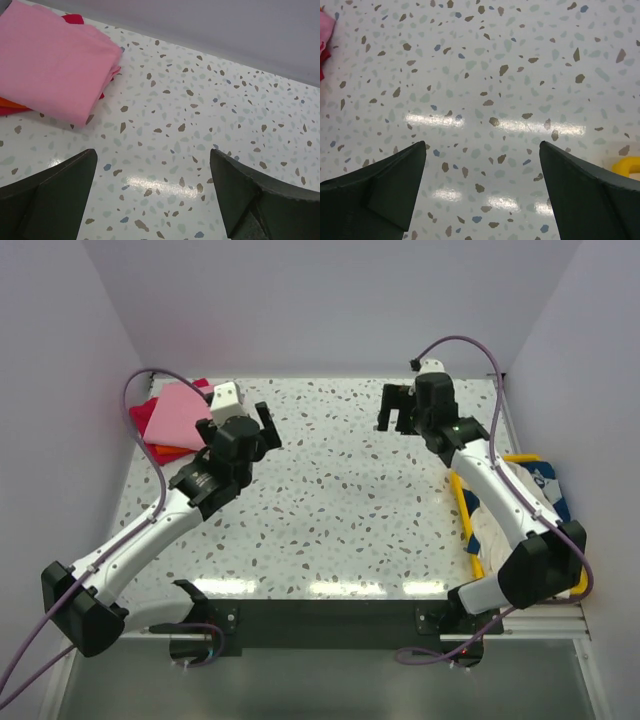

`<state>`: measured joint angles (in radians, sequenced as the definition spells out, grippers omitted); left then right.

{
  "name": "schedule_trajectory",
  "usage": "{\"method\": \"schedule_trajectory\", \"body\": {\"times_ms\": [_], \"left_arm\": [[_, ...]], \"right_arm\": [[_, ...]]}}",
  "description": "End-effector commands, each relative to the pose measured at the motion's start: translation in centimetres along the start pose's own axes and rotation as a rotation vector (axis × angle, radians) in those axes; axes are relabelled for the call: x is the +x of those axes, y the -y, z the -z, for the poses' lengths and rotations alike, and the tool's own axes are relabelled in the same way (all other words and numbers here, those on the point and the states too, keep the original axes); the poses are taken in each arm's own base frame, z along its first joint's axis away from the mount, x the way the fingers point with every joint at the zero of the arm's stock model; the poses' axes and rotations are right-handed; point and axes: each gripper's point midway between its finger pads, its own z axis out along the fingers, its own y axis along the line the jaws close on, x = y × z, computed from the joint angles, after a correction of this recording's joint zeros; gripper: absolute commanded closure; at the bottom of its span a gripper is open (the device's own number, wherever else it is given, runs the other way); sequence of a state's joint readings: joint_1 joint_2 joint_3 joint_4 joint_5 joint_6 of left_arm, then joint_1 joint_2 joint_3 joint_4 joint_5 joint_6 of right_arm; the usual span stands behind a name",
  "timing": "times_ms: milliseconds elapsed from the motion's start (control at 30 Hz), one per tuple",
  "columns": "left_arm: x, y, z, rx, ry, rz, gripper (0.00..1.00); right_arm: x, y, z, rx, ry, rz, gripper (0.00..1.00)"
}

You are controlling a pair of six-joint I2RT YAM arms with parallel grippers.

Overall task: Fold and stack the t-shirts
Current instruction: Grab the tshirt from the pile

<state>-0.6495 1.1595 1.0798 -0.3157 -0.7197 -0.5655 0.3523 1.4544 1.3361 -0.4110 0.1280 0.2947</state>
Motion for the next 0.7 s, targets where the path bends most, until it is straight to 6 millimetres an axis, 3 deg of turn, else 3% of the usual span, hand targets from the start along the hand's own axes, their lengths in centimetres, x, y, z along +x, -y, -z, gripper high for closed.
{"method": "schedule_trajectory", "body": {"times_ms": [0, 167, 267, 300, 467, 667], "left_arm": [[-1.1, 0.5, -0.3, -0.018, 0.016, 0.005, 0.00], [-0.6, 1.0, -0.7, 0.000, 0.004, -0.022, 0.00], [-0.4, 1.7, -0.9, 0.042, 0.007, -0.013, 0.00], [-0.2, 1.9, -0.9, 0.051, 0.004, -0.013, 0.00], [0.5, 2.3, -1.0, 0.084, -0.009, -0.015, 0.00], [1.6, 2.2, -1.1, 0.091, -0.027, -0.037, 0.00]], "right_arm": [[-0.8, 3.3, 2.2, 0.172, 0.043, -0.040, 0.01], [0.3, 7.3, 3.6, 0.341, 0.006, -0.043, 0.01], [2.1, 11.6, 4.1, 0.444, -0.059, -0.129, 0.01], [2.9, 14.4, 4.8, 0.517, -0.081, -0.182, 0.01], [6.5, 22.0, 7.4, 0.728, -0.096, -0.325, 0.02], [9.8, 25.7, 7.2, 0.821, -0.108, -0.432, 0.02]]}}
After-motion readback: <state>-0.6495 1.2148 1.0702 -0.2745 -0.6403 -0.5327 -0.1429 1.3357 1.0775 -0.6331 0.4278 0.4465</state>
